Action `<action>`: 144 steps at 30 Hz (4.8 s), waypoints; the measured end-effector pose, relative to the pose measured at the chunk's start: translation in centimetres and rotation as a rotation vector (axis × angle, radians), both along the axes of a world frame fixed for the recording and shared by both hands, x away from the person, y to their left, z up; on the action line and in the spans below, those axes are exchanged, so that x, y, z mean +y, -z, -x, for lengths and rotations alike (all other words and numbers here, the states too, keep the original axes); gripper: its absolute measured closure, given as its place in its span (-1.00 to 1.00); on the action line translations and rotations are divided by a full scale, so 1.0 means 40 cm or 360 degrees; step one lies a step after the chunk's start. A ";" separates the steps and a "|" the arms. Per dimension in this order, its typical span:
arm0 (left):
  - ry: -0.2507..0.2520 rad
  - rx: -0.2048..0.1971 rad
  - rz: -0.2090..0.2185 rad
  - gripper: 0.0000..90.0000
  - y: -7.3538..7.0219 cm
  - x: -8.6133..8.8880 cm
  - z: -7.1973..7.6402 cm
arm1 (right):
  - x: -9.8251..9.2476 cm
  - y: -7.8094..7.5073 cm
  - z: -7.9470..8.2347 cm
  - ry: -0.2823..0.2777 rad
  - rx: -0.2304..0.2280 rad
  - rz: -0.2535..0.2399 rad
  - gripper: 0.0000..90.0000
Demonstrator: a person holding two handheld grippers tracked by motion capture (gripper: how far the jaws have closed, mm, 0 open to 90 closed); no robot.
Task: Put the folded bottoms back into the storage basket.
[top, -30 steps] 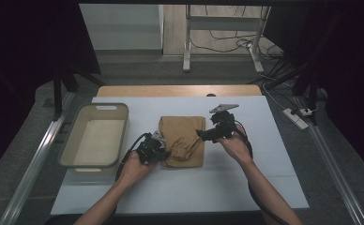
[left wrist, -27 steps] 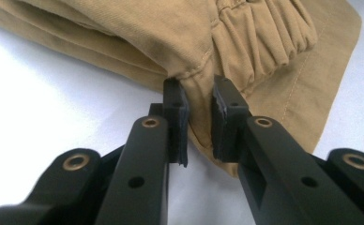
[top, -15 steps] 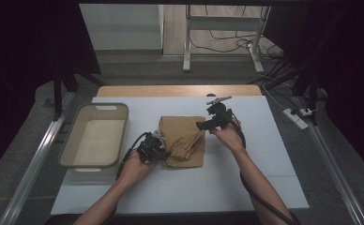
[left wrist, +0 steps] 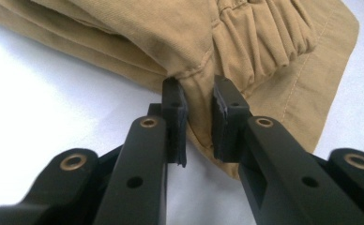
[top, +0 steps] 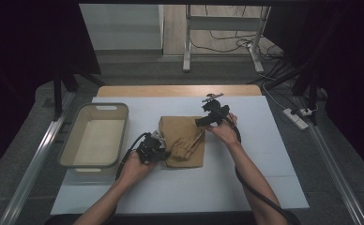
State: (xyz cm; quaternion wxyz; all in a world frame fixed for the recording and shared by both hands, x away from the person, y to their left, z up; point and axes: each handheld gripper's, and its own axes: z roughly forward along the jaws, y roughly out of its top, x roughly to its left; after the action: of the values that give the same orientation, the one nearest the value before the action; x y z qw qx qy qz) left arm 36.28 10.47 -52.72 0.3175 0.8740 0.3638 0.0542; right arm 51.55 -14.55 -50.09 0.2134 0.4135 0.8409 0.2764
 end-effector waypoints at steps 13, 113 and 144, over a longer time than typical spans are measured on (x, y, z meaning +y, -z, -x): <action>-0.0019 -0.0005 0.0005 0.68 0.001 -0.002 0.003 | -0.027 0.056 -0.024 -0.0033 0.0167 -0.0144 -0.74; -0.0253 -0.0139 0.0275 0.72 -0.280 0.331 0.198 | 0.235 -0.271 0.160 -0.0777 -0.0029 -0.0410 0.84; -0.0498 -0.0172 0.0270 0.72 -0.278 0.529 0.230 | 0.443 -0.268 0.141 -0.0890 0.0011 -0.0453 0.84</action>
State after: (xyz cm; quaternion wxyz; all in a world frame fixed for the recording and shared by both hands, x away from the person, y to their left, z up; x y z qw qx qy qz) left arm 27.09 31.63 -41.62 0.3969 0.7727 0.4810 0.1188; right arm 45.91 3.16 -39.37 0.0662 0.1927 0.8756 0.4380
